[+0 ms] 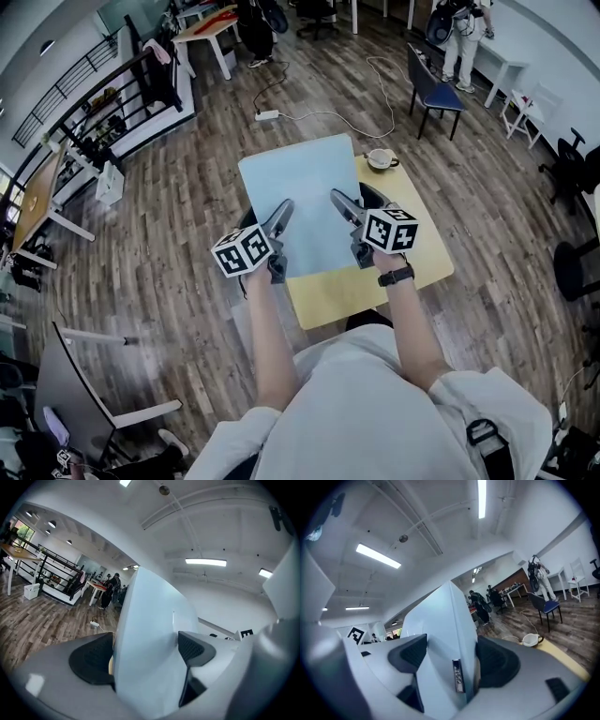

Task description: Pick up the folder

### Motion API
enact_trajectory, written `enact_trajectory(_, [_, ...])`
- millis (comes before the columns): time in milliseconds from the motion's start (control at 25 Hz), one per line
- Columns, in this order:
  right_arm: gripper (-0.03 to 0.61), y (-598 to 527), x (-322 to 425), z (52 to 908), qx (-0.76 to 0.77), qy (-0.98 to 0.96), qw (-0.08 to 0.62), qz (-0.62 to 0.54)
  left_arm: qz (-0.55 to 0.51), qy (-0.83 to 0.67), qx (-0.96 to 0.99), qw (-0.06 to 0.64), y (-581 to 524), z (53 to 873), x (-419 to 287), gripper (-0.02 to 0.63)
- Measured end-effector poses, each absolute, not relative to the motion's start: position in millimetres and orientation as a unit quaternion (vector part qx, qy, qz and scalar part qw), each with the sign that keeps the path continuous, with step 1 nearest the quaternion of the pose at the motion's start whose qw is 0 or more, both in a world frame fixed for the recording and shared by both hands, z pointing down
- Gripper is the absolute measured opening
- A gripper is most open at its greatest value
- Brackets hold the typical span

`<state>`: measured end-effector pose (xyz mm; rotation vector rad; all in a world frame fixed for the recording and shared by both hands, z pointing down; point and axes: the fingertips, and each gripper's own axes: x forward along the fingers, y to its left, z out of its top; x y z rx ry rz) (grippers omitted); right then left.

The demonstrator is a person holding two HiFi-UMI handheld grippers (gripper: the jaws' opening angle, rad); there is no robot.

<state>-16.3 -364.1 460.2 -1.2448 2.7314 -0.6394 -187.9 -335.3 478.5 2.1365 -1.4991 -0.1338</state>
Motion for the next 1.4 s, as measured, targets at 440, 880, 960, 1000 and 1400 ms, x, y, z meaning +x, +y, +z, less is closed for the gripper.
enact_trajectory(440, [0.304,-362,-12,389,-0.404,0.9,0.077,-0.148,-0.081,-0.563,0.802,0.185,-337,406,-184,0.42])
enact_trajectory(880, [0.304,-337,-12,317,-0.378,0.911,0.147,-0.073,-0.114,-0.554,0.82,0.089,-314,329,-186,0.42])
enact_trajectory(960, [0.304,-336,-11,309,-0.379,0.911,0.151,-0.064,-0.116,-0.554,0.821,0.078,-312,321,-186,0.42])
enact_trajectory(1000, [0.304,-336,-11,308,-0.379,0.911,0.151,-0.061,-0.116,-0.553,0.821,0.076,-312,319,-186,0.42])
enact_trajectory(1400, [0.304,-343,-7,323,-0.389,0.908,0.137,-0.07,-0.103,-0.548,0.826,0.087,-322,334,-181,0.42])
